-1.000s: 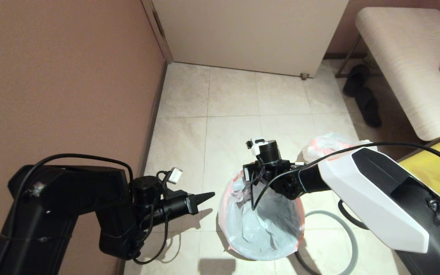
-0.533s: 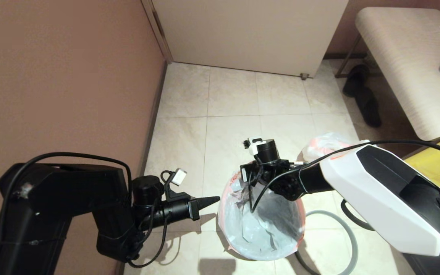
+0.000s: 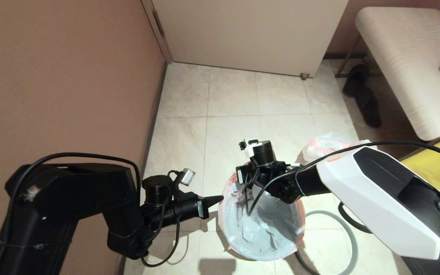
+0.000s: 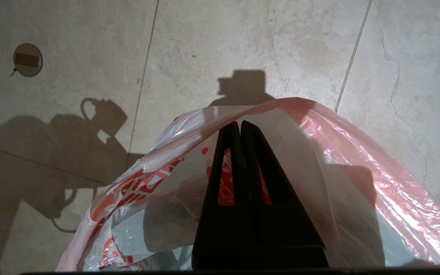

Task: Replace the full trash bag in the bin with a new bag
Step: Put the new garbage bag on the trash can

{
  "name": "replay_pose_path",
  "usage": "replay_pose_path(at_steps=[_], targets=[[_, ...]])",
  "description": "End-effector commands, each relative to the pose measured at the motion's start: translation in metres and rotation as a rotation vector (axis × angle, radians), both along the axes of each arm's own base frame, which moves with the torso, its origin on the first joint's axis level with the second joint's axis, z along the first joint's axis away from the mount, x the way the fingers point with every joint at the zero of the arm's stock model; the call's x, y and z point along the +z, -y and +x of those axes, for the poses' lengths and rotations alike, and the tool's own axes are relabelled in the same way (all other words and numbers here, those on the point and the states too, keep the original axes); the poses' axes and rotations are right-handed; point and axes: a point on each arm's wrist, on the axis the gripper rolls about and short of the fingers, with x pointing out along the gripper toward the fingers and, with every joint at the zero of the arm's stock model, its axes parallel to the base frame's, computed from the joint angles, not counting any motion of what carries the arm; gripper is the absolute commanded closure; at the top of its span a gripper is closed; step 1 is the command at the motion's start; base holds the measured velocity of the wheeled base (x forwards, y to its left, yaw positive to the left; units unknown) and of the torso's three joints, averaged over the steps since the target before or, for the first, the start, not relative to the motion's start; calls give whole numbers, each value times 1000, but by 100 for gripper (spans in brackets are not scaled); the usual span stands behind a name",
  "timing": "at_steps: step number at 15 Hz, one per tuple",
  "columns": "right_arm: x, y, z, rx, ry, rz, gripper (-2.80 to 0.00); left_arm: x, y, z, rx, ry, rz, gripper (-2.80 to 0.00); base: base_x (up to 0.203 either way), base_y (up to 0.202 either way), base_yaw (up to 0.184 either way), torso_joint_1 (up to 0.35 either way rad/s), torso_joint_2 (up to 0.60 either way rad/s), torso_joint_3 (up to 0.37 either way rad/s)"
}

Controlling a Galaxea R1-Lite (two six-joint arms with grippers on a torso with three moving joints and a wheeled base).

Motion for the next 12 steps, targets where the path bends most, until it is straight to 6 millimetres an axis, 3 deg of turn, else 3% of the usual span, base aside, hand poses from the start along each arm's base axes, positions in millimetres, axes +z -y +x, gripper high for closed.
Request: replay_pose_path(at_steps=[1, 7, 12], targets=[[2, -1, -1, 22, -1, 12, 0, -1, 0, -1, -8, 8, 4, 0, 0, 0, 0, 0, 0, 0], [3, -17, -12, 109, -30, 67, 0, -8, 0, -2, -19, 27, 33, 0, 0, 0, 0, 0, 0, 0], [0, -17, -15, 148, -53, 78, 0, -12, 1, 2, -16, 28, 34, 0, 0, 0, 0, 0, 0, 0]])
